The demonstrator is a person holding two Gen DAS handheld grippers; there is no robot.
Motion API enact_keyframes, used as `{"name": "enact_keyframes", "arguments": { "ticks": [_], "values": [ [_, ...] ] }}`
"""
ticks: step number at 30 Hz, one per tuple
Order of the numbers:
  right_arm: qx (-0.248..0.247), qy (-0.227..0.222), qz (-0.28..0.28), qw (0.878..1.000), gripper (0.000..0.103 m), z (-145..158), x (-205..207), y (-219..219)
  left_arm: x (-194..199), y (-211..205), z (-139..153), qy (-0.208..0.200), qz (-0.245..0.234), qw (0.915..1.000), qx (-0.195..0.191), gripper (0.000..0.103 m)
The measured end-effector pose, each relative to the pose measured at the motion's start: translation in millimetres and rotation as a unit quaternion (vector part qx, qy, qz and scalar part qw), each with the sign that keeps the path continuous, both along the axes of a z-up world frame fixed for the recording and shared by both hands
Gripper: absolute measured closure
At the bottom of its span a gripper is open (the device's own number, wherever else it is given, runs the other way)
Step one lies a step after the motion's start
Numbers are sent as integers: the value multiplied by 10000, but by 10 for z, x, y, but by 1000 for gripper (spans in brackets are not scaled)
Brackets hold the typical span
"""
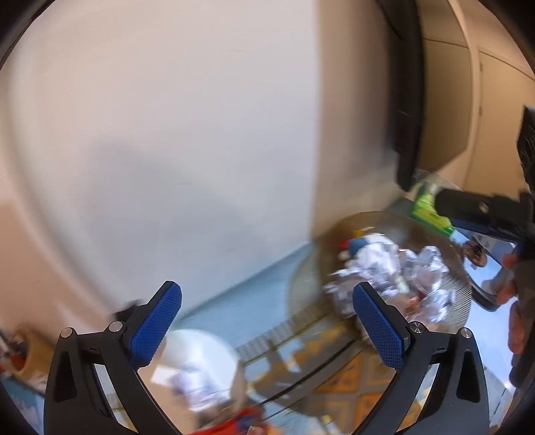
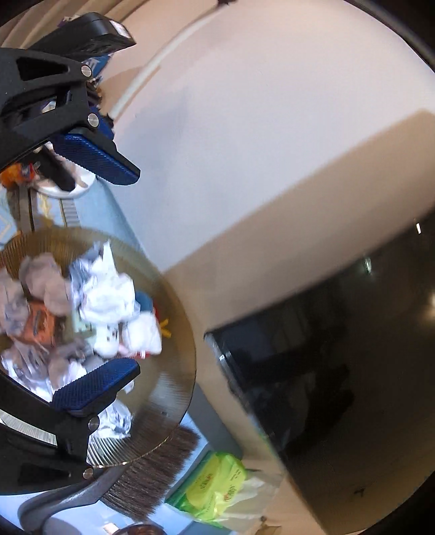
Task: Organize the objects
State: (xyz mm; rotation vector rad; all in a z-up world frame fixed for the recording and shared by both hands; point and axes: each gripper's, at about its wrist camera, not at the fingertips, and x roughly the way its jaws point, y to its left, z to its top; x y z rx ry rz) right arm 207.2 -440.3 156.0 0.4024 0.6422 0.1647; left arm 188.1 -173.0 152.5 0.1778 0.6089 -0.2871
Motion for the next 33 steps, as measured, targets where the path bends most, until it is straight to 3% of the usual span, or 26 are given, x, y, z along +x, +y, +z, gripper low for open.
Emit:
{"name": "enact_keyframes", "arguments": {
  "ticks": [7,14,19,22,27,33],
  "values": [
    [-166,-15,584,9982,0,16,-132,671,-274,896,-167,88,553,9984,-49,1],
    [-322,502,1372,9887,0,-505,-137,1440,-621,1404,-812,474,709,9959,-310,1],
    [-235,952,1711,9804,0,-1058,-178,1816,-824,1484,-1284,734,665,9947,-275,1],
    [-203,1101,1845,9764,0,-1299,-202,2028,-880,1508,-1415,788,657,9937,-441,1],
    [-173,1207,1967,9729,0,-1502,-214,2259,-832,1385,-1438,836,447,9942,-504,1],
    [-280,1118,1946,9741,0,-1498,-167,2386,-665,1228,-1420,774,269,9953,-511,1]
  ]
}}
